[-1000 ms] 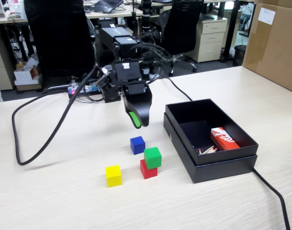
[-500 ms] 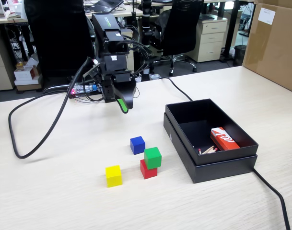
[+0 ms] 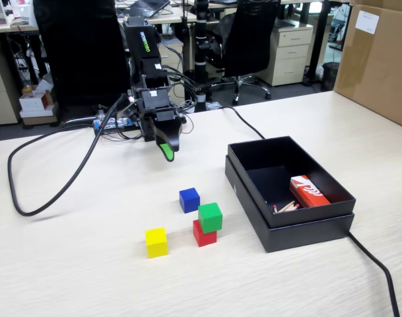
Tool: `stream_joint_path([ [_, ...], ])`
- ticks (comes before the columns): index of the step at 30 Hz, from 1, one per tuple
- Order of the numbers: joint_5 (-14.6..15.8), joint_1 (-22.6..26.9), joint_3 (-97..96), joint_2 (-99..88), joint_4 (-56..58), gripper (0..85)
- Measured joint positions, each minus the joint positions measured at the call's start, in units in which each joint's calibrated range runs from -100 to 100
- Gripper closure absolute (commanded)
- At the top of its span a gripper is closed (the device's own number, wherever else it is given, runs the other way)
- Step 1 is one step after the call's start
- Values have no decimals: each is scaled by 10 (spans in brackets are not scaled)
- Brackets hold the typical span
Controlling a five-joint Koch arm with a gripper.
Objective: Put the green cube on top of the red cube
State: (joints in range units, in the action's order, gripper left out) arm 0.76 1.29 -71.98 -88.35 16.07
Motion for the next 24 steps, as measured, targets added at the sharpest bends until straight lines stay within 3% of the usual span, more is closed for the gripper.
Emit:
stream_joint_path([
  [13, 0, 11, -215, -93, -212, 371],
  [24, 0, 9, -248, -102, -229, 364],
])
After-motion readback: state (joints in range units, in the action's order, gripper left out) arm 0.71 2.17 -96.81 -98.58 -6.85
